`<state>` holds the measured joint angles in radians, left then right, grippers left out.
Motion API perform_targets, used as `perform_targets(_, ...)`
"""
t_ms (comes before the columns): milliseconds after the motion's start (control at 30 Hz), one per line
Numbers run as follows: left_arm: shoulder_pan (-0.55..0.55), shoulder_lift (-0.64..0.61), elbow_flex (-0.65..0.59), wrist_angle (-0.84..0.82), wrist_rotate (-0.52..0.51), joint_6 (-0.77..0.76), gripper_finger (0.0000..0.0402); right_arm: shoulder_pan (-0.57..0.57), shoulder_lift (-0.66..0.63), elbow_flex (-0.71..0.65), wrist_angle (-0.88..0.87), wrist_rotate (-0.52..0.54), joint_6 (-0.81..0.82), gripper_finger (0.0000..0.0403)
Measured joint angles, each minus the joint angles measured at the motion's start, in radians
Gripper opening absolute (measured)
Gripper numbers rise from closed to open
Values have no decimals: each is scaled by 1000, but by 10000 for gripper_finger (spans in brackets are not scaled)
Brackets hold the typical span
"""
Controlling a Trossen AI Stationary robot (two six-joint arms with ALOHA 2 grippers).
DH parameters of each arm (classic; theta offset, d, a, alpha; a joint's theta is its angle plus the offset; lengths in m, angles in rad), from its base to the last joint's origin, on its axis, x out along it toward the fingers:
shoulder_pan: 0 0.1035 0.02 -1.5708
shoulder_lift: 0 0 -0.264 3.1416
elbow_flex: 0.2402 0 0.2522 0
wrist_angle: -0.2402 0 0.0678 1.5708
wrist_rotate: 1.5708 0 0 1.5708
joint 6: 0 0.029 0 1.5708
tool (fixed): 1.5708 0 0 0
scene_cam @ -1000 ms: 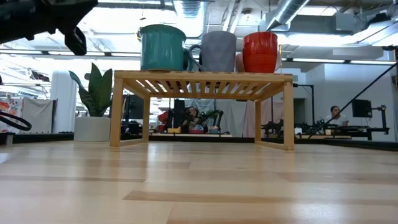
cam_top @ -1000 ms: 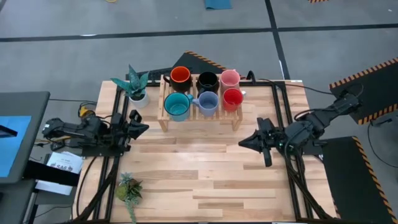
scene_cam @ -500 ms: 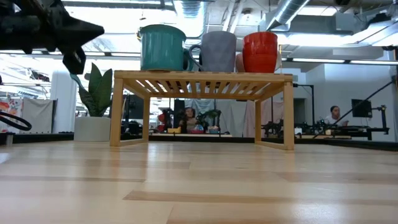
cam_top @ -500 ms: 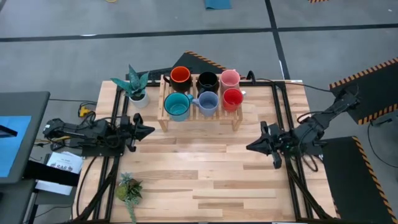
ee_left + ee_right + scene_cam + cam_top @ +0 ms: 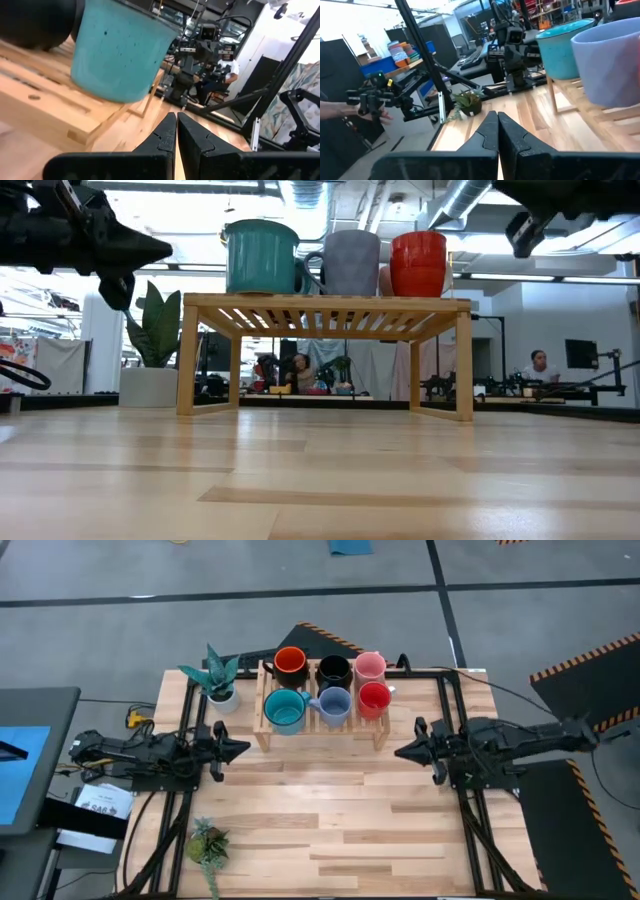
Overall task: Place coffee mugs
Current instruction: Return to Home Position
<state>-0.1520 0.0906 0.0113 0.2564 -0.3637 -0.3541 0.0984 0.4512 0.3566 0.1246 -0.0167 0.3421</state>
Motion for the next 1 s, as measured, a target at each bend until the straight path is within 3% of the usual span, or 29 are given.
perform_targets(167, 0, 0, 0, -57, 0, 11, 0, -72, -140, -71, -25, -55, -1, 18)
perform_targets(500, 0, 8, 3, -200, 6, 55, 0, -81, -448, -262, -37, -63, 32, 18)
perform_targets(1000, 0, 8, 5, -208, 11, 54, 0, -81, -444, -348, -89, -22, -65, 20)
